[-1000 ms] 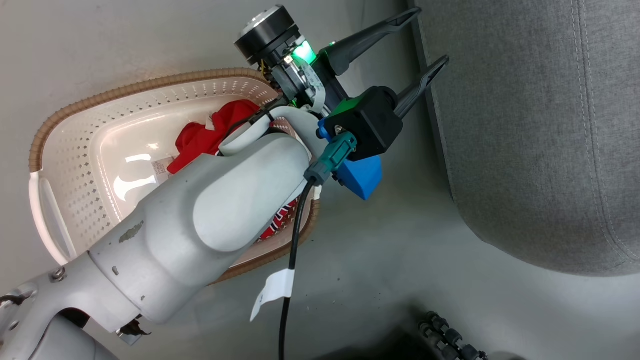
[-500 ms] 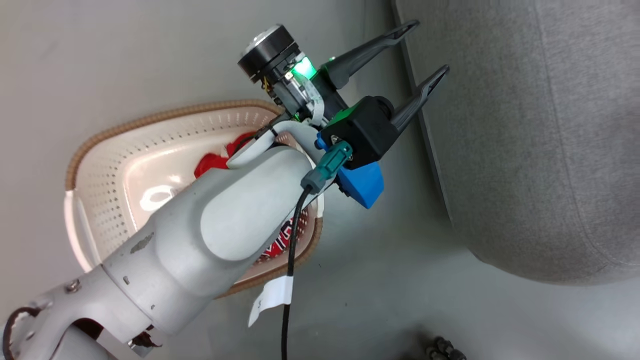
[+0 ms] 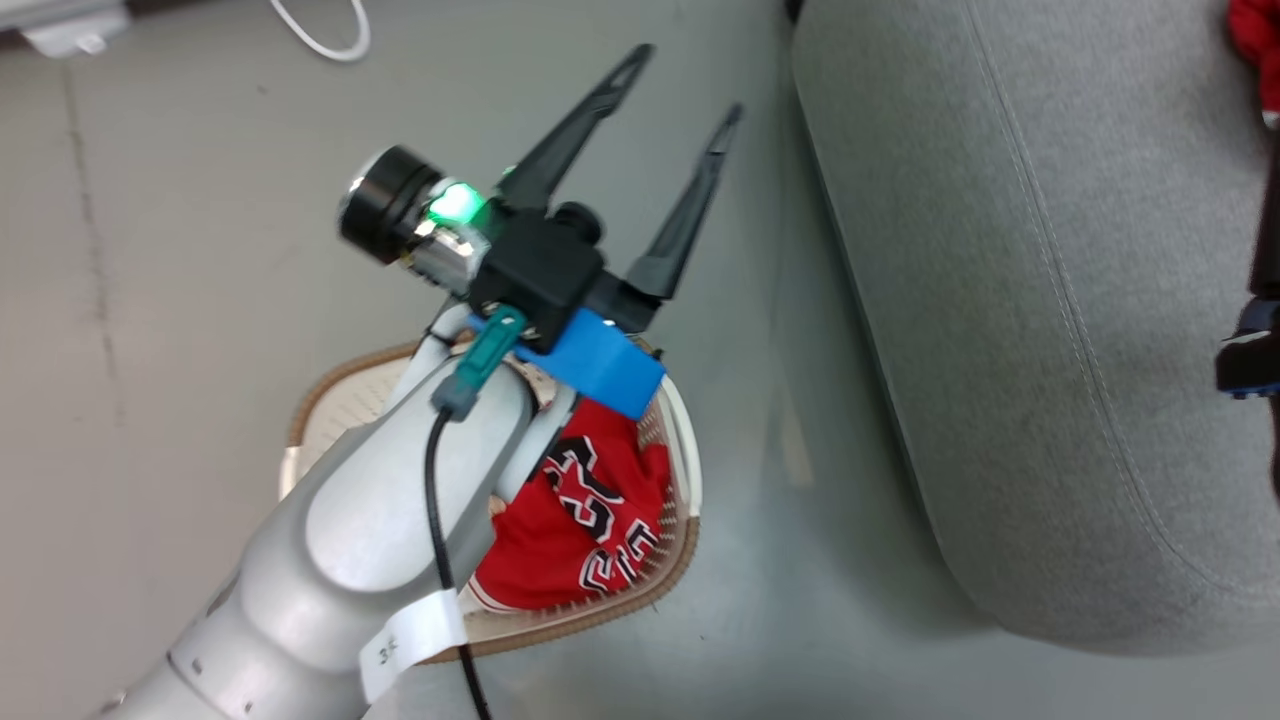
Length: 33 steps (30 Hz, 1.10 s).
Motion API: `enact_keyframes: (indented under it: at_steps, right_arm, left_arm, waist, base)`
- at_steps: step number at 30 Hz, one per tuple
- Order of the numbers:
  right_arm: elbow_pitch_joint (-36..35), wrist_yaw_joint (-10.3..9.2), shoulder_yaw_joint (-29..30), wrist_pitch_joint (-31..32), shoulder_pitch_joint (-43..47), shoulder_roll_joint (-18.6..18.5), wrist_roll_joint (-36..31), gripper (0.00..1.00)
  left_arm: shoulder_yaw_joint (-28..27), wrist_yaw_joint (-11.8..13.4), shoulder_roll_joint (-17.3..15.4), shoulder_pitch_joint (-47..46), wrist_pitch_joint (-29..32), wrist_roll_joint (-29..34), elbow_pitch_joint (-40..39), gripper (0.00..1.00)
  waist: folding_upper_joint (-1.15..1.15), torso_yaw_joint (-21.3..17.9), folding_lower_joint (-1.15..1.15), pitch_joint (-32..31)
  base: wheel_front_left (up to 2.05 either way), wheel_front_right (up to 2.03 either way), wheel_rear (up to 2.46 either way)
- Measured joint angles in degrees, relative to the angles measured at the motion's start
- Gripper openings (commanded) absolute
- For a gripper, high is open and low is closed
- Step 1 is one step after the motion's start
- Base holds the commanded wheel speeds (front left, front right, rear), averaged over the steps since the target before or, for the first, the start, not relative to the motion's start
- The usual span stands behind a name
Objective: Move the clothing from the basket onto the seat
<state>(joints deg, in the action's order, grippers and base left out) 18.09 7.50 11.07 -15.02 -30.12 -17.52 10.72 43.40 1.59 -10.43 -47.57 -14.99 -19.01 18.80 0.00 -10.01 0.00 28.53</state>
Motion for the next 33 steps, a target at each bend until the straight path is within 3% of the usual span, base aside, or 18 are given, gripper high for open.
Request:
enact_keyframes:
  at_steps: [14, 24, 33]
  right_arm:
    - [-9.21, -0.01, -9.8, -0.01, 6.09, 4.05, -1.25, 1.0]
    - [-11.76, -0.01, -10.63, -0.01, 13.68, 6.84, -2.01, 1.0]
    - [-11.66, -0.01, -8.25, -0.01, 20.85, 9.53, -1.91, 1.0]
  left_arm:
    - [-19.12, 0.54, 1.68, 17.12, -0.08, 5.05, -6.3, 1.0]
    - [-29.44, -1.69, 4.02, 28.2, -0.07, 8.77, -8.59, 1.0]
    - [-34.35, -4.2, 6.08, 36.34, -0.07, 11.24, -9.35, 1.0]
  waist:
    - [0.0, 7.3, -0.01, -10.59]
    - [0.0, 9.61, 0.0, -16.33]
    - [0.0, 9.54, -0.01, -20.98]
  base:
    - [0.0, 0.0, 0.0]
    - [0.0, 0.0, 0.0]
    - [0.0, 0.0, 0.0]
